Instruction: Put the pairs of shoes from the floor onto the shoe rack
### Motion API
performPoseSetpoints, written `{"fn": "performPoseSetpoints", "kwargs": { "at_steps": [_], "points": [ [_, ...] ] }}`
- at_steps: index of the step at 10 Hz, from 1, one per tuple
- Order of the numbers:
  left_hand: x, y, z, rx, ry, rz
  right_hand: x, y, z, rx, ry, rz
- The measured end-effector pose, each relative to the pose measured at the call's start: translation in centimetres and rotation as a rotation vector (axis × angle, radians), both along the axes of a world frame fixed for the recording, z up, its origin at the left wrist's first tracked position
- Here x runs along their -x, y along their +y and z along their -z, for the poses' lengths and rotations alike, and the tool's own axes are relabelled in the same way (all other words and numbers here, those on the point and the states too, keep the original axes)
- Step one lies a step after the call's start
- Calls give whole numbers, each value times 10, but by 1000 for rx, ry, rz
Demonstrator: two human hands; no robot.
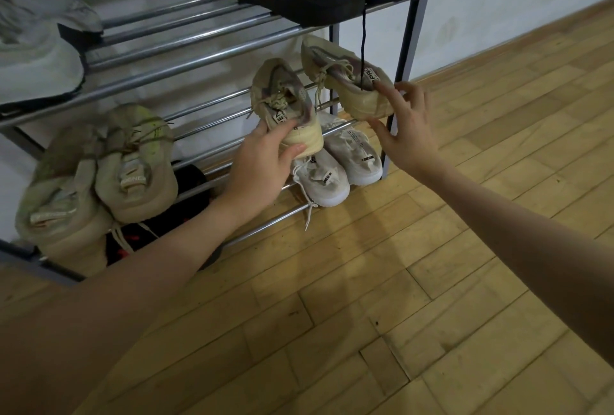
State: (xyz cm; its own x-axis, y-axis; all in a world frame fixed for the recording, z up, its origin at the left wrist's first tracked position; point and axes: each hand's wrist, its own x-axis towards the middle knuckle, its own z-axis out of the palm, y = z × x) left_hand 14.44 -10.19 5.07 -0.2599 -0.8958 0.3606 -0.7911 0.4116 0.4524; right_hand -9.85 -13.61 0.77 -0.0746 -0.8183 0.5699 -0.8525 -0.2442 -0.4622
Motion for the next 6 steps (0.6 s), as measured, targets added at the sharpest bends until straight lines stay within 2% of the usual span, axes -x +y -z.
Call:
{"fn": "performPoseSetpoints", "kwargs": {
  "at_steps": [2, 4, 6],
  "points": [
    [50, -7, 2, 68, 57, -110, -3, 2, 0, -27, 19, 29],
    [76, -20, 8, 122, -32, -187, -3, 0, 1, -16, -23, 22],
    [57, -11, 27, 183, -9, -129, -24, 21, 22, 83, -199, 81]
  ]
}}
